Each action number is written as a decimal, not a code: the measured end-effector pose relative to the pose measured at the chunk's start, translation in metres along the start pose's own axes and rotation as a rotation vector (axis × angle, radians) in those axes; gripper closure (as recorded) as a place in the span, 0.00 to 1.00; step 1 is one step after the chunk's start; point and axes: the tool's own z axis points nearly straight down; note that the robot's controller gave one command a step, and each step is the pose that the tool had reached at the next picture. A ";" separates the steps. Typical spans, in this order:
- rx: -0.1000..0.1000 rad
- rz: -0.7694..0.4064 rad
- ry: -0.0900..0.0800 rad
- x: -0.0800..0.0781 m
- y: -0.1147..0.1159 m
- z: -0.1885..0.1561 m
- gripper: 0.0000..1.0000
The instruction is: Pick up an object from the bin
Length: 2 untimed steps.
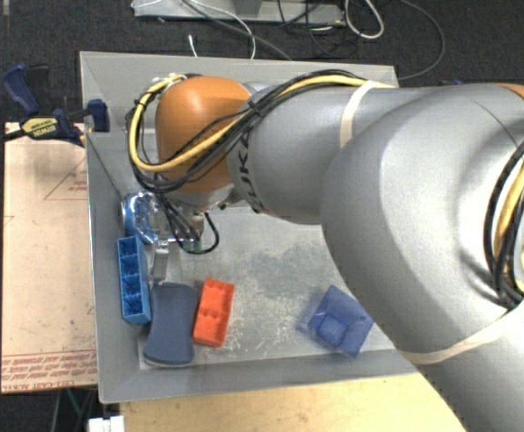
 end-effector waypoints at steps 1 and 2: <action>-0.009 0.096 -0.001 -0.017 -0.008 0.016 0.00; 0.009 0.105 -0.017 -0.010 0.003 0.016 0.00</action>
Offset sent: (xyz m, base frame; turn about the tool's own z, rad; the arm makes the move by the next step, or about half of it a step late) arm 0.0028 0.0110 -0.0224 0.1050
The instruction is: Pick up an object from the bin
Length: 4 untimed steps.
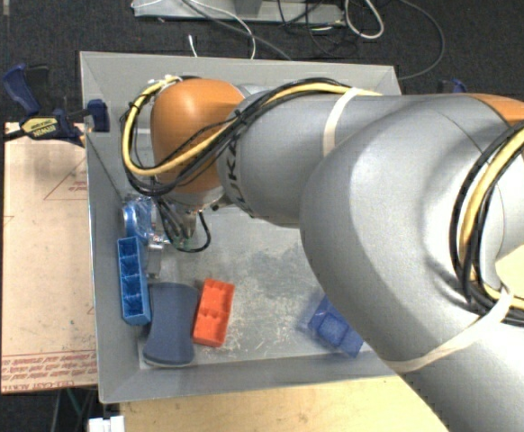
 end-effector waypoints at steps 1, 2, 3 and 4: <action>-0.018 -0.002 0.007 -0.008 -0.007 -0.002 0.00; -0.001 0.001 -0.006 -0.006 -0.004 -0.004 1.00; -0.001 0.002 -0.006 -0.006 -0.005 -0.004 1.00; -0.004 0.003 -0.011 -0.008 -0.005 -0.013 1.00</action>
Offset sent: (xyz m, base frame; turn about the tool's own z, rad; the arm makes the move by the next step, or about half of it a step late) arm 0.0012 -0.0018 0.0003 -0.0003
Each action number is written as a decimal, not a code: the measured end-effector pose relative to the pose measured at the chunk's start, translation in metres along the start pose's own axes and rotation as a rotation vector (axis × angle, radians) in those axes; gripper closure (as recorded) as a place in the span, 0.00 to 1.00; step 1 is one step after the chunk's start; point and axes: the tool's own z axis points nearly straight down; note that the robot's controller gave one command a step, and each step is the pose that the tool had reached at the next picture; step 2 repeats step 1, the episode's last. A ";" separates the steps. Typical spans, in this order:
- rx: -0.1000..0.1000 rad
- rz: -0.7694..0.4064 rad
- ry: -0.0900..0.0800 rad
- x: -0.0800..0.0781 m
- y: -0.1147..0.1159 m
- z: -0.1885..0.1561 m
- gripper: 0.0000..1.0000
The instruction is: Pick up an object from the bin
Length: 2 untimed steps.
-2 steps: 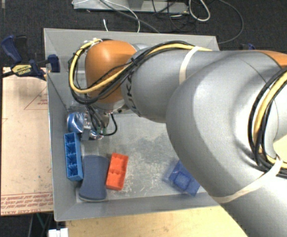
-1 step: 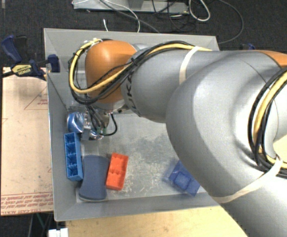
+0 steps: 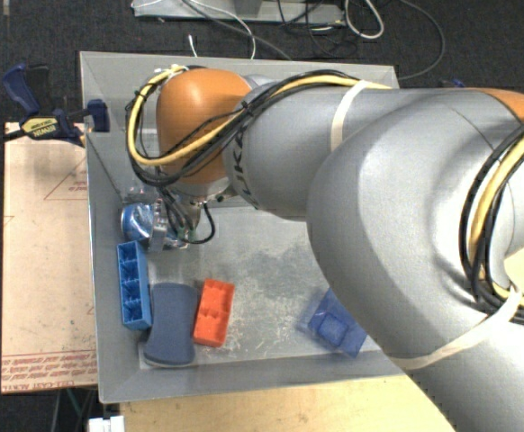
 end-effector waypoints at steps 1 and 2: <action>-0.001 0.000 -0.001 0.000 0.000 -0.006 1.00; -0.001 0.000 -0.001 0.000 0.000 -0.006 1.00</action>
Offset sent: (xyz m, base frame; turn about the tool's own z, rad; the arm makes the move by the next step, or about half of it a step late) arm -0.0001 0.0002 0.0420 0.0000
